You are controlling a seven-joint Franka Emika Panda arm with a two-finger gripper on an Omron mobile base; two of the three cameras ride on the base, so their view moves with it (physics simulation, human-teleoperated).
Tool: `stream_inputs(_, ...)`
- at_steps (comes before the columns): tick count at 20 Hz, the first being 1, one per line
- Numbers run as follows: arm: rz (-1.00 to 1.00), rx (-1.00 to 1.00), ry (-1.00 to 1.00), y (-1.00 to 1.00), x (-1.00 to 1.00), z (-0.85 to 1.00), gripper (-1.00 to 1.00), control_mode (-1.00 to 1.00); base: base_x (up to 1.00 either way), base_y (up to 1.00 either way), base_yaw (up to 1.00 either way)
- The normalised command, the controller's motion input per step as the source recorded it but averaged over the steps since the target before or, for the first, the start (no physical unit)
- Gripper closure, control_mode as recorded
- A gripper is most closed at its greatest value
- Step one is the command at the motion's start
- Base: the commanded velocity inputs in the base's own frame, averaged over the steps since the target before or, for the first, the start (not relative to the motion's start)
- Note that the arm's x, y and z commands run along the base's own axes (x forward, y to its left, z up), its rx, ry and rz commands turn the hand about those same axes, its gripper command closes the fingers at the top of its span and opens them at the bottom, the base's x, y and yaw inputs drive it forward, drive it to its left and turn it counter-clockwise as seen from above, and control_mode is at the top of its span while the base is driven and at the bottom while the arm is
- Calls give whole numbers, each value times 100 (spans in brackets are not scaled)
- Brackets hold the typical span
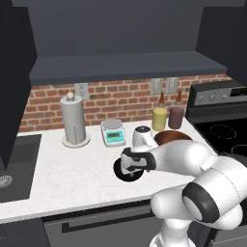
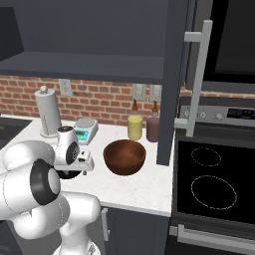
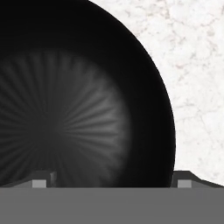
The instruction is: Pick up the bowls on the counter and stack them on top of one another in the open cabinet. Place the smaller bowl on top of the larger bowl.
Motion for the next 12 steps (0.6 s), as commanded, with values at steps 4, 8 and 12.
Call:
stream_inputs(4, 0, 0, 0, 0, 0, 0, 100, -100, 0, 0, 0)
stream_inputs(8, 0, 0, 0, 0, 0, 0, 100, -100, 0, 0, 0)
stream_inputs(12, 0, 0, 0, 0, 0, 0, 100, -100, 0, 0, 0)
